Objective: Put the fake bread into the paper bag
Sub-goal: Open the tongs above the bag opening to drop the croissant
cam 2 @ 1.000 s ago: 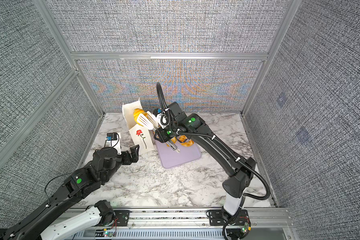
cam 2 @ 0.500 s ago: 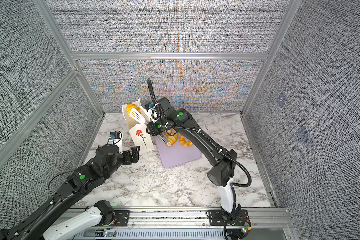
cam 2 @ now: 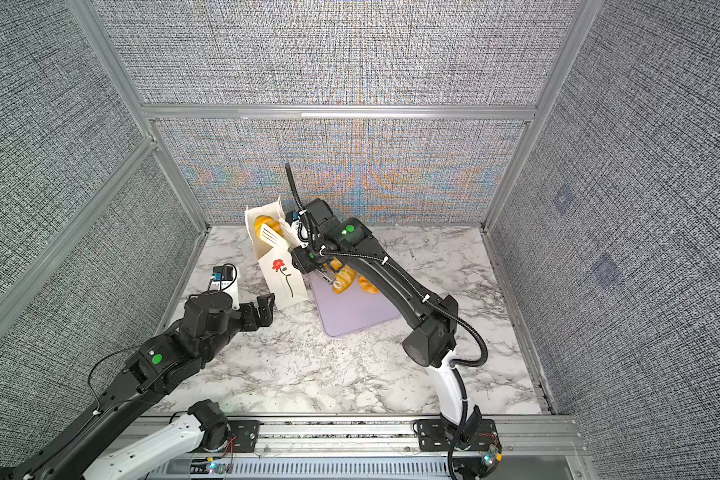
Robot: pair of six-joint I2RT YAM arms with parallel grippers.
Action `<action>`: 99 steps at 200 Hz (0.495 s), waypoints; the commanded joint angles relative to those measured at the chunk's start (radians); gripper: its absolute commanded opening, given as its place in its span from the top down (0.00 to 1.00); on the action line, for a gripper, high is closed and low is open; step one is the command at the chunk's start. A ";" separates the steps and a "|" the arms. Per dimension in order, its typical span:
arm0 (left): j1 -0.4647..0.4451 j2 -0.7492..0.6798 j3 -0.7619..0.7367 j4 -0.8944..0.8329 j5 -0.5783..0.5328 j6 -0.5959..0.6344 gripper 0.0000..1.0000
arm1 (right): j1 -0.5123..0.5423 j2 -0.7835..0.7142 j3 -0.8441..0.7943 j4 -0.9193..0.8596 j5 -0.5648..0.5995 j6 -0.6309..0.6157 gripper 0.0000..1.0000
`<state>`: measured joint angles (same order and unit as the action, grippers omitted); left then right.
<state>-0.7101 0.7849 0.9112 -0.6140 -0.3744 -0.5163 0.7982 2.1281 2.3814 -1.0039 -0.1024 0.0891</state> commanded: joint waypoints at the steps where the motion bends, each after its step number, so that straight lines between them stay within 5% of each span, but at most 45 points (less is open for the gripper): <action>1: 0.002 0.013 0.002 0.022 0.023 0.014 0.01 | 0.000 0.010 0.028 -0.011 0.037 -0.008 0.51; 99: 0.001 0.065 0.007 0.056 0.077 0.024 0.01 | 0.002 0.020 0.049 -0.033 0.036 -0.013 0.36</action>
<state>-0.7101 0.8547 0.9112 -0.5781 -0.3115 -0.5003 0.7982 2.1532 2.4203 -1.0279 -0.0647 0.0872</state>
